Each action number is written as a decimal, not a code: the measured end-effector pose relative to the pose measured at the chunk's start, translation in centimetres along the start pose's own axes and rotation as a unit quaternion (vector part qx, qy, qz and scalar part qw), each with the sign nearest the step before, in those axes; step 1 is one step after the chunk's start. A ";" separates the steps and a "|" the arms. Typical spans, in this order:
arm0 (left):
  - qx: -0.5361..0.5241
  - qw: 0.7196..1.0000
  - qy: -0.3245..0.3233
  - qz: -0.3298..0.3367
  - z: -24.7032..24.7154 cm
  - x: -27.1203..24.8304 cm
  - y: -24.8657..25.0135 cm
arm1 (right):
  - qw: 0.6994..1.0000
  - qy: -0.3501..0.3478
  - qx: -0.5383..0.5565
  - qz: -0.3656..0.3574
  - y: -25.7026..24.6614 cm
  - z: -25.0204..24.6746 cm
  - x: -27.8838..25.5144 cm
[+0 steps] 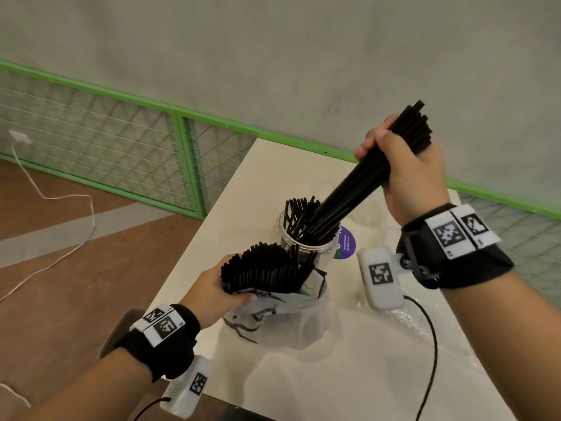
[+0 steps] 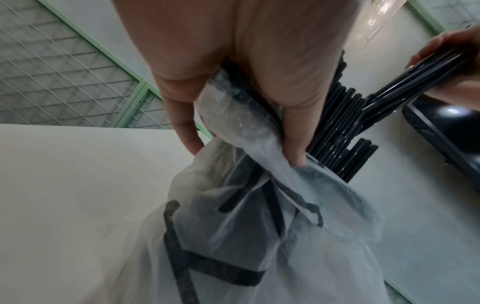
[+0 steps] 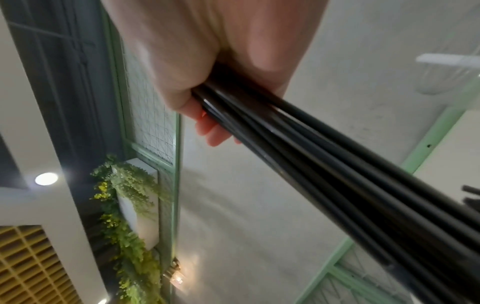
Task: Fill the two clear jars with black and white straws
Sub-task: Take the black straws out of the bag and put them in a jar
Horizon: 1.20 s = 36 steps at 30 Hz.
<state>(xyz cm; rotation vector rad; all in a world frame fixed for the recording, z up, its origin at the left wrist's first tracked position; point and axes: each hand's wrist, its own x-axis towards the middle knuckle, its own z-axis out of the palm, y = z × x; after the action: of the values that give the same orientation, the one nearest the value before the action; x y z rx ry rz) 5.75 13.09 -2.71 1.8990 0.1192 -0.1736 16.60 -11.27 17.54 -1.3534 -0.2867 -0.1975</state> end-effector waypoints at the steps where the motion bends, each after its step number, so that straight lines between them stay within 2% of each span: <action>1: -0.001 1.000 -0.002 0.002 0.0 -0.1 0.1 | 1.000 0.002 -0.008 0.002 0.5 0.1 0.4; 8: 0.003 1.000 -0.003 0.010 -0.2 -0.2 0.7 | 0.992 -0.054 -0.115 0.019 3.4 0.6 0.9; 12: -0.009 1.000 -0.006 0.006 -0.2 -0.4 0.7 | 0.989 -0.069 -0.130 0.025 4.8 1.2 0.9; 17: -0.012 1.000 0.001 0.006 -0.2 -0.3 1.0 | 0.985 -0.049 -0.099 0.129 9.0 1.6 0.0; 21: -0.015 1.000 -0.002 0.001 -0.3 -0.2 1.1 | 0.971 -0.063 -0.136 0.187 12.1 0.6 -1.3; 25: -0.014 1.000 -0.002 0.001 -0.4 -0.2 1.1 | 0.983 -0.030 -0.094 0.155 11.6 0.5 -0.3; 28: -0.020 1.000 -0.001 -0.004 -0.4 -0.3 1.1 | 0.985 0.011 -0.136 0.109 11.6 0.3 1.2; 31: -0.022 1.000 -0.002 -0.007 -0.4 -0.2 1.0 | 0.959 -0.002 -0.265 0.103 13.0 -0.5 2.0; 36: -0.011 1.000 0.000 -0.008 -0.4 -0.2 1.0 | 0.879 -0.041 -0.467 0.085 15.0 -1.2 1.8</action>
<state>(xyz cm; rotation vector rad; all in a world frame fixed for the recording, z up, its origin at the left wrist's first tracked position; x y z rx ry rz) 5.75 13.13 -1.60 1.8768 0.1354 -0.1822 23.00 -9.28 3.92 -2.3445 -0.1333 -0.1294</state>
